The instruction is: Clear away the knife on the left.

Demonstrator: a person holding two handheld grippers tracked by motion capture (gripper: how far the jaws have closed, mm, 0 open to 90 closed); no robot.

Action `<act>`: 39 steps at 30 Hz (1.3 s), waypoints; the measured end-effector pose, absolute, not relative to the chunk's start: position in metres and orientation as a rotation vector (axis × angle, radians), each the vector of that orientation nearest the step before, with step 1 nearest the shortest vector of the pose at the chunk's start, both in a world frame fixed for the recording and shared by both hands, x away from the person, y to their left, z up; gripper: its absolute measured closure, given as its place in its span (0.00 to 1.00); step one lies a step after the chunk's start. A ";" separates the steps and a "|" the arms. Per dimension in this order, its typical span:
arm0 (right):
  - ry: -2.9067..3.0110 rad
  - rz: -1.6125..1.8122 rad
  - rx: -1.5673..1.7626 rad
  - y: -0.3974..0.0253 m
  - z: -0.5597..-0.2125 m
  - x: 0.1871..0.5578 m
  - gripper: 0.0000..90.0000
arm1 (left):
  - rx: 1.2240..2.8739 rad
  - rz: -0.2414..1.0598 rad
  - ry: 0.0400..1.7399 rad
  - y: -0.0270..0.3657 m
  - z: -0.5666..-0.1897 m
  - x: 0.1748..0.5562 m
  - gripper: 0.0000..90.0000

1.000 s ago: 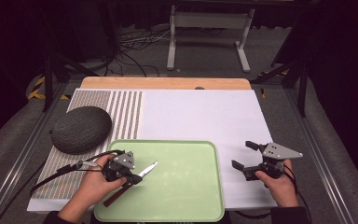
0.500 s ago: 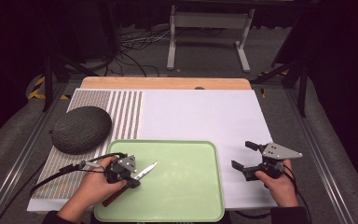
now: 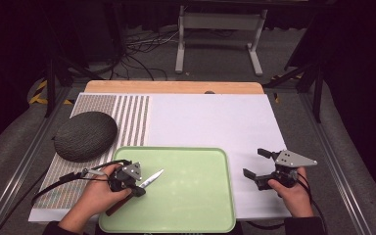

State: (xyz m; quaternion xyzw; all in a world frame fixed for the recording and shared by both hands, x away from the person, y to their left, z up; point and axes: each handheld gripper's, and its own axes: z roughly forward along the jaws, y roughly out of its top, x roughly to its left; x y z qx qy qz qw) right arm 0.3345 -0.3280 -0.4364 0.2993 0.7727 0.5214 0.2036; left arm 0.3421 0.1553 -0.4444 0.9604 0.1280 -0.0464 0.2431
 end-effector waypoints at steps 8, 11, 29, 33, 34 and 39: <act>2.157 1.452 0.839 -0.328 -0.437 0.334 0.06 | 2.633 -0.117 0.379 0.161 -0.444 0.344 1.00; 2.159 1.448 0.840 -0.328 -0.437 0.334 0.06 | 2.617 -0.124 0.397 0.165 -0.445 0.346 1.00; 2.167 1.448 0.835 -0.328 -0.437 0.334 0.06 | 2.610 -0.117 0.463 0.182 -0.444 0.349 1.00; 2.167 1.449 0.835 -0.328 -0.437 0.334 0.06 | 2.608 -0.115 0.469 0.184 -0.444 0.348 1.00; 2.167 1.449 0.834 -0.328 -0.437 0.334 0.06 | 2.608 -0.119 0.474 0.184 -0.444 0.348 1.00; 2.168 1.447 0.835 -0.328 -0.437 0.334 0.06 | 2.605 -0.118 0.490 0.189 -0.444 0.348 1.00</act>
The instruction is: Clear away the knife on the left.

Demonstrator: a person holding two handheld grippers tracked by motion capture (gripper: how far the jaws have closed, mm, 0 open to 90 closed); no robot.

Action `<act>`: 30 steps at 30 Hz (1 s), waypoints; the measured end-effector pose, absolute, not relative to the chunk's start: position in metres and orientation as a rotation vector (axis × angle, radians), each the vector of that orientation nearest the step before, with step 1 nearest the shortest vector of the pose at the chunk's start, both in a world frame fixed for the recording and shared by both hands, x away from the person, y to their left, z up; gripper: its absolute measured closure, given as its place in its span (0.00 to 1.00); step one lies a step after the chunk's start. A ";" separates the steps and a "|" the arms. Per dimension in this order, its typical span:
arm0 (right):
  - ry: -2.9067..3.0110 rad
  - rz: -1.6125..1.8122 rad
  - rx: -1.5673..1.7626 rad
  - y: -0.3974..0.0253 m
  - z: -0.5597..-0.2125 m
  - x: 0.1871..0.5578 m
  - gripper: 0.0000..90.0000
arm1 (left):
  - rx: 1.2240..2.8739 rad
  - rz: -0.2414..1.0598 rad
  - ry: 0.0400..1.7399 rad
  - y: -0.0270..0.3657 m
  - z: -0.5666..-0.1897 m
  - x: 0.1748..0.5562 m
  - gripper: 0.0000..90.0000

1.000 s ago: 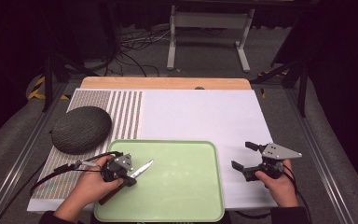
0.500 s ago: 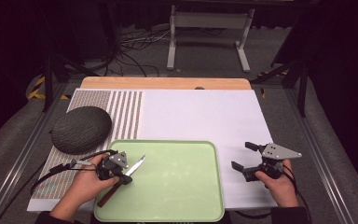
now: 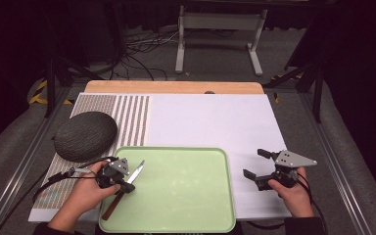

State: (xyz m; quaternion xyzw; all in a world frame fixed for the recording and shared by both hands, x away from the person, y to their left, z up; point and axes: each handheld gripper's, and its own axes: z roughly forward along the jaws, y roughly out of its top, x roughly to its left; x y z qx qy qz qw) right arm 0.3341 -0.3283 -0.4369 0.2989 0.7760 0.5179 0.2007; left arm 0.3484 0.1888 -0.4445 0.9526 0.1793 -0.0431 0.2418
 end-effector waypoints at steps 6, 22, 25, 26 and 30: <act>2.170 1.446 0.834 -0.328 -0.437 0.334 0.06 | 2.604 -0.114 0.498 0.192 -0.444 0.348 1.00; 2.177 1.446 0.831 -0.328 -0.438 0.334 0.06 | 2.619 -0.108 0.514 0.198 -0.443 0.346 0.99; 2.178 1.446 0.830 -0.328 -0.438 0.334 0.06 | 2.622 -0.115 0.517 0.199 -0.443 0.345 0.98; 2.178 1.446 0.830 -0.328 -0.438 0.334 0.06 | 2.622 -0.115 0.517 0.199 -0.443 0.345 0.98; 2.185 1.438 0.831 -0.327 -0.438 0.334 0.06 | 2.627 -0.120 0.527 0.200 -0.443 0.345 0.98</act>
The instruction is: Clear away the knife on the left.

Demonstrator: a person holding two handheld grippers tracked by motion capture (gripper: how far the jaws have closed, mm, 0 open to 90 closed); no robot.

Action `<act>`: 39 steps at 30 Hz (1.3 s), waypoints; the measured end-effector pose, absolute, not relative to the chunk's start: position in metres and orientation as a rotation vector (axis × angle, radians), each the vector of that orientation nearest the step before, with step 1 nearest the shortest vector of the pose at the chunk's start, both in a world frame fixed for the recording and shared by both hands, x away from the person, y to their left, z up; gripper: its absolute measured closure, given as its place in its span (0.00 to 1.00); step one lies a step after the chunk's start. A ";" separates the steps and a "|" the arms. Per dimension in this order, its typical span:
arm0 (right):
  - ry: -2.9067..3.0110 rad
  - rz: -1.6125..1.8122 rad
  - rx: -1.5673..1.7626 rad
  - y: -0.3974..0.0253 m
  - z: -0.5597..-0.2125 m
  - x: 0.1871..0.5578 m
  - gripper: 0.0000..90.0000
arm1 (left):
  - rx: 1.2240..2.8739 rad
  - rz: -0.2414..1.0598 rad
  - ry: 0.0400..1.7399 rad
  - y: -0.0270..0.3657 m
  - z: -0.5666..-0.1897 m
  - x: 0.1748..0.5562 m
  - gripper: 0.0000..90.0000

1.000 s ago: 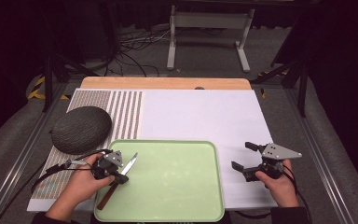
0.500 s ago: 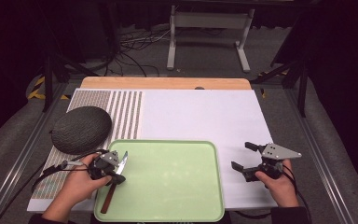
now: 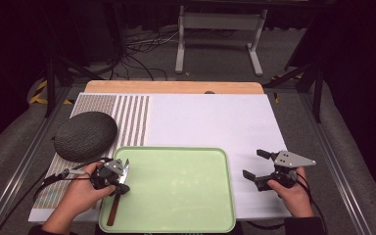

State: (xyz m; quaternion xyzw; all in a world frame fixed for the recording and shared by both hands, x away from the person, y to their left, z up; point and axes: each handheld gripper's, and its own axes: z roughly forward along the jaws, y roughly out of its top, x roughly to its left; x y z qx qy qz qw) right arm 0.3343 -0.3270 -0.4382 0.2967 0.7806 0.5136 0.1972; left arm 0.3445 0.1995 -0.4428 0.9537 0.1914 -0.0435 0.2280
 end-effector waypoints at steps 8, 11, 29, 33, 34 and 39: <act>2.190 1.436 0.829 -0.327 -0.439 0.334 0.06 | 2.627 -0.124 0.537 0.201 -0.443 0.344 0.98; 2.192 1.439 0.826 -0.327 -0.439 0.334 0.06 | 2.630 -0.127 0.537 0.201 -0.443 0.344 0.98; 2.199 1.435 0.822 -0.326 -0.439 0.335 0.06 | 2.636 -0.134 0.554 0.202 -0.441 0.344 0.94; 2.199 1.435 0.822 -0.326 -0.439 0.335 0.06 | 2.601 -0.152 0.540 0.202 -0.437 0.344 0.91; 2.199 1.435 0.823 -0.326 -0.440 0.334 0.06 | 2.573 -0.159 0.538 0.203 -0.435 0.343 0.90; 2.194 1.440 0.827 -0.327 -0.440 0.334 0.06 | 2.510 -0.098 0.540 0.206 -0.426 0.341 0.70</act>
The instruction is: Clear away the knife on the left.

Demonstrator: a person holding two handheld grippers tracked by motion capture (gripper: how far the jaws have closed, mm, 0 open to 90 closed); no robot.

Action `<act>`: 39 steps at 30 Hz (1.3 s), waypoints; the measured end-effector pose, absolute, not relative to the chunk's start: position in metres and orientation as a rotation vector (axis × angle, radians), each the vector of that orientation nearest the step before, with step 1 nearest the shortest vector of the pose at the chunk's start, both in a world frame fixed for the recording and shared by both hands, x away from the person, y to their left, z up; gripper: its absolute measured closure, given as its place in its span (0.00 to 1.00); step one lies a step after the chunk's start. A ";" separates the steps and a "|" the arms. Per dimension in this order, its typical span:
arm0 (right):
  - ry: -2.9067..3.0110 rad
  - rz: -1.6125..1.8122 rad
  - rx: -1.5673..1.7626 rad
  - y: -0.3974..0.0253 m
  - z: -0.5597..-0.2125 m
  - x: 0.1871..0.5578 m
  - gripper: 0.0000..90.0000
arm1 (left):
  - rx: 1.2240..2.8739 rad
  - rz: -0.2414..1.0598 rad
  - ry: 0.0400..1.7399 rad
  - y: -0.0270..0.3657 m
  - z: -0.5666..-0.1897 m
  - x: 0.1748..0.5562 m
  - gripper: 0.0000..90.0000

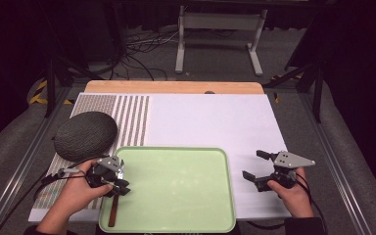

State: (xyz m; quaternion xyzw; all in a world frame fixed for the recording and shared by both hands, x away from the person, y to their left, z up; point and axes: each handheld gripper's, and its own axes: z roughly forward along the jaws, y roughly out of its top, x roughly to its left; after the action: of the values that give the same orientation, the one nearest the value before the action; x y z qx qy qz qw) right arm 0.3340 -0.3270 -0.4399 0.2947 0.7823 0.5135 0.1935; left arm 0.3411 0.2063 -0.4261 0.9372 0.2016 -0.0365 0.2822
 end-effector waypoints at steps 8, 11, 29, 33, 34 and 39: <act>2.193 1.444 0.824 -0.325 -0.440 0.335 0.06 | 2.414 0.052 0.607 0.217 -0.416 0.338 0.30; 2.193 1.441 0.826 -0.326 -0.440 0.334 0.06 | 2.357 0.123 0.603 0.223 -0.413 0.338 0.24; 2.170 1.462 0.821 -0.327 -0.439 0.333 0.05 | 2.060 0.313 0.607 0.268 -0.416 0.320 0.13; 2.169 1.461 0.819 -0.326 -0.439 0.333 0.05 | 1.994 0.342 0.605 0.278 -0.421 0.318 0.09; 2.168 1.459 0.821 -0.327 -0.439 0.333 0.05 | 1.966 0.332 0.623 0.283 -0.424 0.317 0.07; 2.167 1.463 0.822 -0.326 -0.440 0.333 0.05 | 1.869 0.345 0.623 0.294 -0.434 0.313 0.04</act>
State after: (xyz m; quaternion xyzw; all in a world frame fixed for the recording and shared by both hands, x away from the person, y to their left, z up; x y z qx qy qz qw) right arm 0.3334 -0.3265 -0.4398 0.2941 0.7747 0.5231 0.1991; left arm 0.3128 0.2937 -0.4344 0.7865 0.2621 0.1450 0.5401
